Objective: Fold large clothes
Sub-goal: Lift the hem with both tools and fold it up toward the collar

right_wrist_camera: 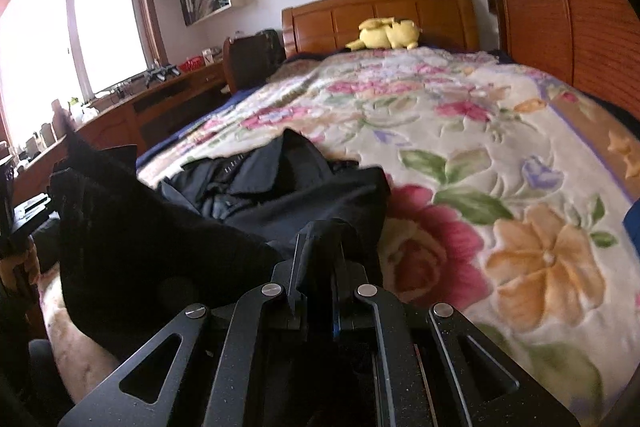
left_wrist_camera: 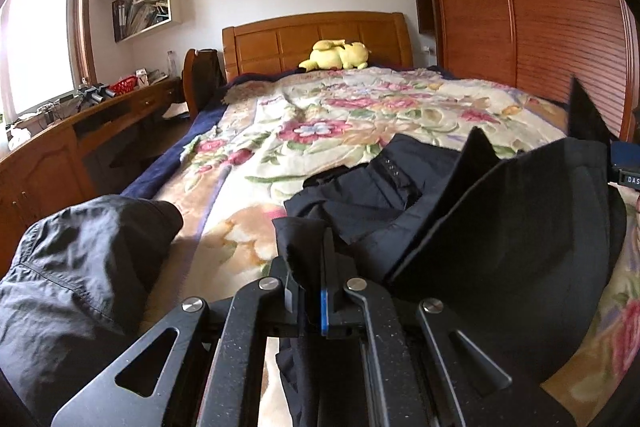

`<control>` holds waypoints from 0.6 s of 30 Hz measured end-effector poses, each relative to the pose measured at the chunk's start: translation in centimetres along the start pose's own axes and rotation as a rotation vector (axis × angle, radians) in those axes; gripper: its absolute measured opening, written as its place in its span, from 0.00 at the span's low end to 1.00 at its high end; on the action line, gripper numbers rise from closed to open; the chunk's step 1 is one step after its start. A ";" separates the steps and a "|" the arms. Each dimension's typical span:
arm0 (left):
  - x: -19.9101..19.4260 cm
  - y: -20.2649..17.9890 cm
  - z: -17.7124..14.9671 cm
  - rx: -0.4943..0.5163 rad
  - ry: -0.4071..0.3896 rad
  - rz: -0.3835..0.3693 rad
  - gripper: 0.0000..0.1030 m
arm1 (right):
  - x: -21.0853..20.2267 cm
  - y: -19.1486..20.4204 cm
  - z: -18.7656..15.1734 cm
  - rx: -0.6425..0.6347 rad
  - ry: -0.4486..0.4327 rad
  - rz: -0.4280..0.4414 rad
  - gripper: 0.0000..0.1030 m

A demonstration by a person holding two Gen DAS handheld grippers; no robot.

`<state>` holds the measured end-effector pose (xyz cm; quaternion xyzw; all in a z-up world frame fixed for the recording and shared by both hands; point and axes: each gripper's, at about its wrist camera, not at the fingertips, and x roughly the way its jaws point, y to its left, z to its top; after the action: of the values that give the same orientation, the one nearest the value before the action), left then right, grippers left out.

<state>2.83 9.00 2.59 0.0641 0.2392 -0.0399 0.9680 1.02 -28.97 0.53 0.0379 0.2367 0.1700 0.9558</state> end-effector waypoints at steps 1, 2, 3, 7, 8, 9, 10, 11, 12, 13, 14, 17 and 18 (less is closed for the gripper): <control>0.3 0.0 -0.1 0.004 0.007 -0.003 0.05 | 0.4 0.0 0.0 0.000 0.006 0.001 0.07; 0.4 0.0 -0.1 0.006 0.011 -0.006 0.05 | 0.6 0.1 0.2 0.000 0.007 0.001 0.07; 0.5 0.1 0.1 0.004 0.010 -0.010 0.05 | 0.9 0.1 0.4 -0.001 0.003 0.003 0.07; 1.0 0.7 1.4 -0.009 -0.009 -0.015 0.05 | 1.1 0.6 2.5 -0.005 -0.040 0.006 0.07; 1.3 0.8 1.6 -0.010 -0.010 -0.013 0.05 | 1.0 0.8 3.4 -0.005 -0.056 0.007 0.07; 1.9 0.9 2.1 -0.012 -0.009 -0.011 0.05 | 1.0 1.0 4.3 -0.010 -0.072 0.005 0.07; 2.1 1.1 2.4 -0.014 -0.010 -0.013 0.05 | 1.0 1.2 5.3 -0.017 -0.087 0.003 0.07; 2.7 1.2 3.0 -0.017 -0.013 -0.013 0.05 | 1.1 1.4 6.3 -0.026 -0.097 0.001 0.07; 3.3 1.4 3.8 -0.019 -0.015 -0.014 0.05 | 1.3 1.5 7.4 -0.035 -0.106 -0.004 0.07; 3.7 1.6 4.3 -0.021 -0.017 -0.015 0.05 | 1.6 1.7 8.5 -0.044 -0.109 -0.012 0.07; 4.4 1.8 5.3 -0.024 -0.020 -0.015 0.05 | 2.1 1.7 9.6 -0.057 -0.109 -0.025 0.07; 6.2 2.2 7.8 -0.020 -0.043 0.004 0.05 | 4.0 1.5 12.4 -0.086 -0.108 -0.075 0.07; 7.0 2.4 8.7 -0.024 -0.049 0.017 0.05 | 4.7 1.4 13.4 -0.089 -0.105 -0.099 0.07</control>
<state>13.23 9.85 7.19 0.0533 0.2154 -0.0303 0.9746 10.72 -25.96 10.52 -0.0075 0.1800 0.1307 0.9749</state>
